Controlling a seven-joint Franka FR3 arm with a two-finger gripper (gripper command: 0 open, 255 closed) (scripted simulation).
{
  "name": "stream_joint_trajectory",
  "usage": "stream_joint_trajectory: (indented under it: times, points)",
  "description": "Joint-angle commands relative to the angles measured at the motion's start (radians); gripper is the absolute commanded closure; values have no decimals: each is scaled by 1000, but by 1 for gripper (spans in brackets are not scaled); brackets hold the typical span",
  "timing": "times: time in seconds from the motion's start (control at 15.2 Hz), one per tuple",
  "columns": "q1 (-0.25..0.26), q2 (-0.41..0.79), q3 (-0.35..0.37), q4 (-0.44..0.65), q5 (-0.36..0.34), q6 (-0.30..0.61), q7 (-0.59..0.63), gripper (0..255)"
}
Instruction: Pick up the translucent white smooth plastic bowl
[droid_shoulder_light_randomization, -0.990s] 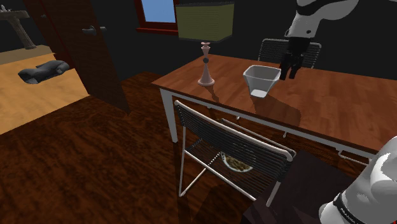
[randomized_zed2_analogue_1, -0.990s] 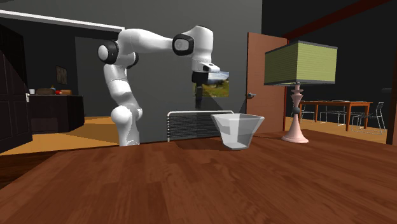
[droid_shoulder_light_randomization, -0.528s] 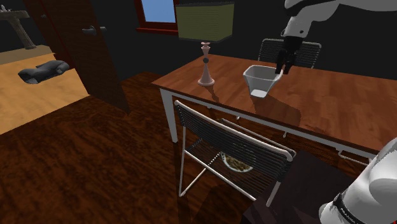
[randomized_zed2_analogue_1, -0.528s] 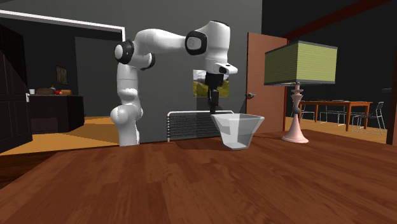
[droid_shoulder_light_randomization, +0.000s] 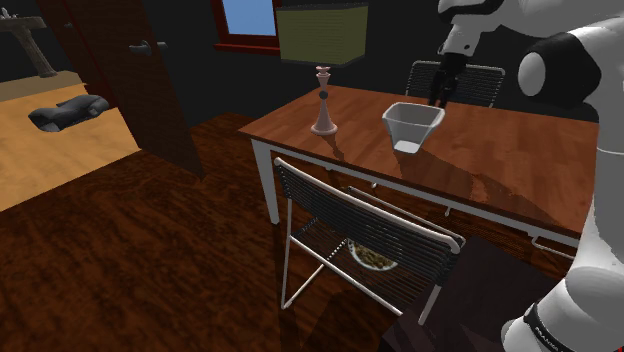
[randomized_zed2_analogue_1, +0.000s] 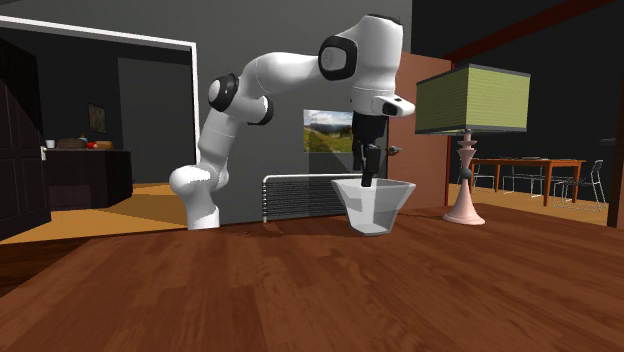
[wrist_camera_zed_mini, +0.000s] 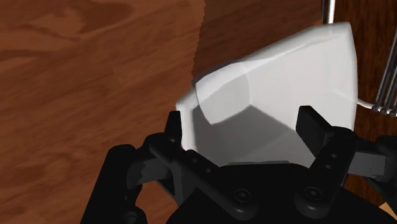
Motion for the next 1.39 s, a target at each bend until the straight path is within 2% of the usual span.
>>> stream_joint_trajectory:
  times: [0.0, 0.07, 0.53, 0.66, 0.73, 1.32]
  points:
    - [-70, 112, 14, 149, 60, -57, -18, 0]
    - [-82, 127, 19, 172, 67, -66, -18, 0]
    - [-51, 113, 17, 46, 57, 39, -50, 0]
    - [-51, 113, 17, 46, 57, 39, -50, 0]
    - [-51, 114, 17, 47, 58, 39, -50, 255]
    - [-51, 113, 17, 46, 57, 39, -50, 255]
